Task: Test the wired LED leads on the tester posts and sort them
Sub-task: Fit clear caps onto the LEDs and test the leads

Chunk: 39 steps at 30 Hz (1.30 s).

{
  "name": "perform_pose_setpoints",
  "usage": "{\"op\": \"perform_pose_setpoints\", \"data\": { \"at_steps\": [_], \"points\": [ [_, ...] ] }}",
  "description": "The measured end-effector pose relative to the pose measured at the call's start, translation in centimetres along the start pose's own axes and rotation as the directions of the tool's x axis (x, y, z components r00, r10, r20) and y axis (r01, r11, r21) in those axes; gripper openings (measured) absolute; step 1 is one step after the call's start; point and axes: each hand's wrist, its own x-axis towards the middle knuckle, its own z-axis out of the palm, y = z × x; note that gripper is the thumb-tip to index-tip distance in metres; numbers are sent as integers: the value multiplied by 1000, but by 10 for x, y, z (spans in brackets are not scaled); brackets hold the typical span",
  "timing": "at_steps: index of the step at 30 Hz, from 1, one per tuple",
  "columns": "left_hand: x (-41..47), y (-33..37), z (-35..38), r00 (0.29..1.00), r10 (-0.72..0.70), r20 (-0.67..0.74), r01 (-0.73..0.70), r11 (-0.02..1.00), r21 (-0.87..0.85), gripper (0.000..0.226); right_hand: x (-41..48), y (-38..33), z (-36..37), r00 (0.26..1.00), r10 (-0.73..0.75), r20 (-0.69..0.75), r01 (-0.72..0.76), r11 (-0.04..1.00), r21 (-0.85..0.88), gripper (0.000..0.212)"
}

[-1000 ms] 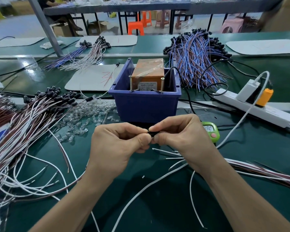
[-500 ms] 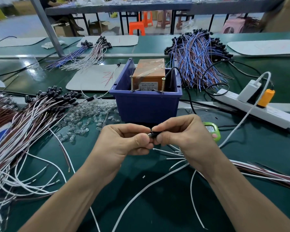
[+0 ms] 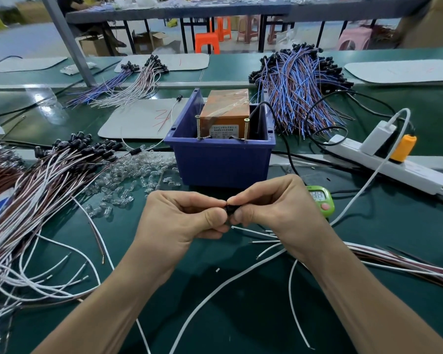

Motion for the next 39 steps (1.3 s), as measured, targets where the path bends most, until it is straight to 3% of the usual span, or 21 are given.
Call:
{"op": "perform_pose_setpoints", "data": {
  "at_steps": [7,11,14,18,22,25,39],
  "points": [
    [6,7,-5,997,56,-54,-52,996,79,10,2,0,6,999,13,-50,-14,999,-34,24],
    [4,11,-12,990,117,-81,-114,993,43,22,2,-3,-1,991,87,-97,-79,993,89,18],
    [3,11,-10,982,180,-64,-178,983,34,25,2,-3,-4,983,186,-4,-181,961,210,15],
    [1,8,-8,967,251,-41,-248,966,76,29,2,1,-4,970,224,90,-239,938,249,15],
    [0,9,-6,934,356,-21,-348,923,163,26,3,4,-5,968,215,129,-242,937,251,16],
    [0,8,-5,920,391,-12,-376,892,252,36,3,7,-4,970,205,129,-230,948,220,15],
    [-1,9,-6,909,417,-14,-390,861,327,41,3,11,-1,987,158,42,-162,977,141,15]
  ]
}}
